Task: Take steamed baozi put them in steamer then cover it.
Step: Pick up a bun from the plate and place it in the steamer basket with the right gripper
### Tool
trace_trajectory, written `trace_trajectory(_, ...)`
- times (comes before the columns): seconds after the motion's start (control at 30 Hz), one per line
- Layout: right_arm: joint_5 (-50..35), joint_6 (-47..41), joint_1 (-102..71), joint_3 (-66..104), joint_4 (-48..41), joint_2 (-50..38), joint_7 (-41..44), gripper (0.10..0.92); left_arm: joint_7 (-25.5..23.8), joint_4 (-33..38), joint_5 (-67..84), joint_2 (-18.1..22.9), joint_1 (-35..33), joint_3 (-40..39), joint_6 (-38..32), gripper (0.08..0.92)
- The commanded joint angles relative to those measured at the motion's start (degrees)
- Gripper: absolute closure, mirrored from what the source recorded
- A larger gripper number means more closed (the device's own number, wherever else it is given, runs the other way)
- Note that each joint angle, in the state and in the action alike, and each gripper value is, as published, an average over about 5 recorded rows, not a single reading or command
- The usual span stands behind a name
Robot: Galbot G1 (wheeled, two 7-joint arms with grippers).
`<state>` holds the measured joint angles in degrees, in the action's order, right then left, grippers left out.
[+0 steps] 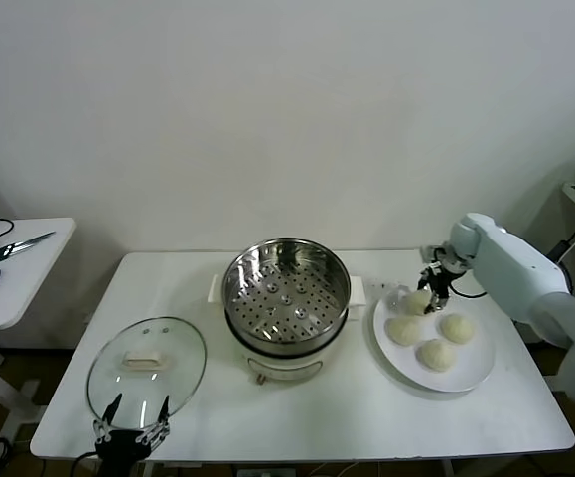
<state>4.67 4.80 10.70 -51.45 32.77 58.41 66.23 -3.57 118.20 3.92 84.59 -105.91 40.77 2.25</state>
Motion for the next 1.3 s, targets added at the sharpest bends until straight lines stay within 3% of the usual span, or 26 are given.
trace_trajectory(0.03,-5.5,0.2,8.1,-8.8,7.6,-2.2,0.8,0.364,0.0,0.0,0.0,-0.1,0.0,0.0,0.0,0.177)
trace_trajectory(0.23,-14.8,3.8,30.2,-24.9,22.6,-3.5,2.4,0.367,0.0,0.0,0.0,-0.4,0.2,-0.1,0.0,0.177)
trace_trajectory(0.47,-21.9,9.7,45.3,-29.4,42.0,-1.0,3.4,0.371,0.0,0.5,-0.4,-0.4,0.6,-0.6,0.3,0.177)
trace_trajectory(0.7,-19.2,11.7,46.0,-30.7,57.3,3.9,-0.4,0.37,-0.1,1.3,-0.9,-0.5,0.6,-0.8,0.7,0.177)
trace_trajectory(0.9,-7.4,16.2,36.6,-29.2,54.4,7.2,-3.6,0.372,-0.1,1.7,-0.9,-0.6,0.7,-0.7,0.8,0.177)
trace_trajectory(1.07,6.6,21.4,25.9,-25.3,44.2,9.2,-6.0,0.37,-0.1,1.9,-0.9,-0.5,0.8,-0.6,0.9,0.177)
trace_trajectory(1.3,15.4,25.1,16.6,-18.7,31.7,13.3,-8.0,0.372,-0.1,2.0,-0.9,-0.3,1.0,-0.6,1.1,0.177)
